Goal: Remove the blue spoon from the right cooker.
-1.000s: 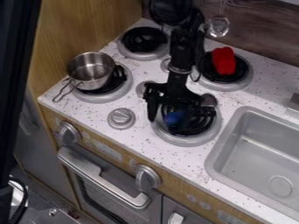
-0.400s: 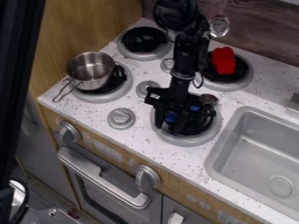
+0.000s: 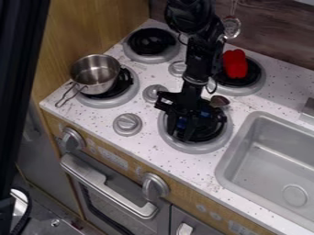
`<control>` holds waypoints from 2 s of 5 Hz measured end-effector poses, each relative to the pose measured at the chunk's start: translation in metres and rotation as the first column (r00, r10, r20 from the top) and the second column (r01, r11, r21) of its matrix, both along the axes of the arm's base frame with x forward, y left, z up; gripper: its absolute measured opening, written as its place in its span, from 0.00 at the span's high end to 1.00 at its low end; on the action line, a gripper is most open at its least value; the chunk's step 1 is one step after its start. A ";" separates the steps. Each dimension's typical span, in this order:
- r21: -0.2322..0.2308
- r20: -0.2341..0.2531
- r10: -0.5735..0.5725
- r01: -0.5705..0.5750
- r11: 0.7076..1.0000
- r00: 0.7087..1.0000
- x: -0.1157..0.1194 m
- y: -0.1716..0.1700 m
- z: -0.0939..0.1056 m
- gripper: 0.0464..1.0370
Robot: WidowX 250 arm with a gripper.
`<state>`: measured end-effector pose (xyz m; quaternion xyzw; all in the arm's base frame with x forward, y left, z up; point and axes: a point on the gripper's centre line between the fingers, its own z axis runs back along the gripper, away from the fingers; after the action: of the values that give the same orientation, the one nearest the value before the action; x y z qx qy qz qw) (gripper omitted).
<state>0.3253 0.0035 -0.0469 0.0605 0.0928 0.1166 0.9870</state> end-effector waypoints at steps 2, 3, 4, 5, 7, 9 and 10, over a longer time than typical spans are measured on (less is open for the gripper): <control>0.020 0.159 0.043 -0.046 0.999 0.986 0.023 0.011 0.069 0.71; 0.016 0.228 0.152 -0.160 0.987 0.962 0.042 0.044 0.090 0.71; -0.032 0.195 0.271 -0.270 0.962 0.943 0.061 0.075 0.058 0.71; -0.034 0.178 0.321 -0.320 0.947 0.930 0.079 0.098 0.041 0.71; -0.065 0.158 0.332 -0.326 0.943 0.930 0.102 0.108 0.019 0.71; -0.011 0.130 0.293 -0.294 0.956 0.947 0.089 0.105 0.012 0.37; 0.043 0.228 0.197 -0.212 0.976 0.953 0.091 0.100 0.058 0.10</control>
<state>0.4160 0.1036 0.0116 0.0703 -0.0166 0.2273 0.9711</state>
